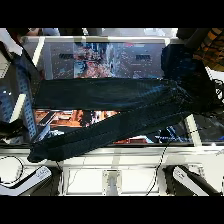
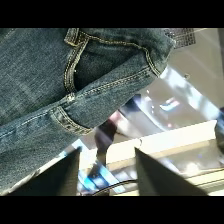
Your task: Fold the clothes and pants, and hang the long-sleeved shirts on hangers.
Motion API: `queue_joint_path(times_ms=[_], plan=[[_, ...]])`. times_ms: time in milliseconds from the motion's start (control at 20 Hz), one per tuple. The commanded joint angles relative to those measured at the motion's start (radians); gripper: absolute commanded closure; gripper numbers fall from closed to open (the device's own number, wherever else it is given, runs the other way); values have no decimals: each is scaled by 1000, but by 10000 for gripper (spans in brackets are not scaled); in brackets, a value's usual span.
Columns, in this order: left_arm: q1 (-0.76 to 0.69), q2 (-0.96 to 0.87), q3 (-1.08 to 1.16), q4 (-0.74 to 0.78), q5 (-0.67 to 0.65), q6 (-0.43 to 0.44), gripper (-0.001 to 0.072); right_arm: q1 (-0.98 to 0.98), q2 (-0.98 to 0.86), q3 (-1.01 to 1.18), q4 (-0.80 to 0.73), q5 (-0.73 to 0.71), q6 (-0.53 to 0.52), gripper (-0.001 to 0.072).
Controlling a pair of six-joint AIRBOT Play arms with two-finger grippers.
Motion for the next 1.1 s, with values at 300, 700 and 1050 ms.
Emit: queue_joint_path(times_ms=[300,700,1050], plan=[[3,-57,-51,163,-171,-106,348,0,7,-14,9,-7,-3,289],[60,-56,-169,161,43,-129,346,0,7,-14,10,-1,-2,289],[59,-57,-217,107,224,-106,346,0,7,-14,13,40,-1,289]])
